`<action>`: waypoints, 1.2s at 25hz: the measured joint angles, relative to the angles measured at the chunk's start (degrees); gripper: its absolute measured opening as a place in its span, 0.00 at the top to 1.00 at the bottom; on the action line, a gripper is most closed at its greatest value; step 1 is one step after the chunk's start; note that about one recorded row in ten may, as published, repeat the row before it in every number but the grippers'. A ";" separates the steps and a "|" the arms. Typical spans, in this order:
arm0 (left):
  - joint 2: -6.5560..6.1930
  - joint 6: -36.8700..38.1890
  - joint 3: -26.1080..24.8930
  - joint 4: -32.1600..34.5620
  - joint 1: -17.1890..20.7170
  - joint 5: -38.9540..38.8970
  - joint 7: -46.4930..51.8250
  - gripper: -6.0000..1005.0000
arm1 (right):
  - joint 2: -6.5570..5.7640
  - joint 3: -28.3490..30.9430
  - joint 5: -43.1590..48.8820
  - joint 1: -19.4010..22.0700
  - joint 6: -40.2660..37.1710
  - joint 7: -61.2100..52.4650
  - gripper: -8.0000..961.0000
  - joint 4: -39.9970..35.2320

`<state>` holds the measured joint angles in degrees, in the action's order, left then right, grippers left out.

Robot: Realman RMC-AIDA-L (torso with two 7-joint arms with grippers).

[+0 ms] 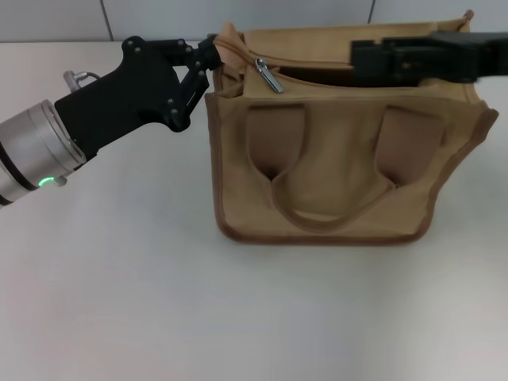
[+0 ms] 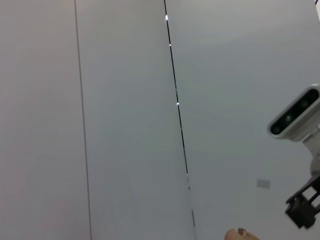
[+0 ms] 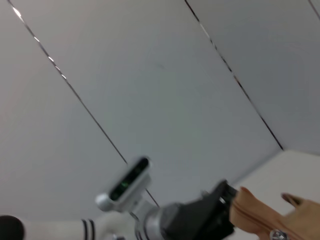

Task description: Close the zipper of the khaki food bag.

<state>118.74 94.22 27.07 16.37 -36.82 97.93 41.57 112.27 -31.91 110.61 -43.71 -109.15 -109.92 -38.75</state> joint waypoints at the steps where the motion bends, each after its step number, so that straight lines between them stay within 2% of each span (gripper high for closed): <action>1: -0.01 0.00 0.00 -0.02 0.00 -0.18 0.00 0.96 | -0.09 -1.76 0.05 -0.70 1.28 -1.58 0.42 -0.67; 4: -0.01 0.02 0.00 -0.03 0.02 -0.27 0.00 0.96 | -0.42 -8.41 0.26 -3.17 5.42 -6.53 0.46 -2.92; 8: 0.04 0.19 0.00 -0.42 0.01 -0.72 0.00 0.96 | -0.51 -12.58 2.70 -6.40 8.88 -11.87 0.52 -4.30; 15: 0.08 1.01 0.00 -0.63 -0.21 -1.08 0.66 0.96 | -0.33 -16.22 6.20 -10.35 12.08 -17.30 0.52 -4.40; 23: 0.09 1.14 0.00 -0.86 -1.37 -1.08 0.79 0.95 | 0.00 -19.37 6.21 -11.79 13.39 -20.37 0.52 -4.39; 30: 0.23 1.63 0.00 -2.02 -3.11 -1.14 0.79 0.95 | 0.50 -19.65 6.21 -11.57 13.83 -20.53 0.52 -4.23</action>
<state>118.97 95.86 27.07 14.36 -39.92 96.79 42.37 112.77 -51.56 116.82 -55.29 -95.32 -130.45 -42.98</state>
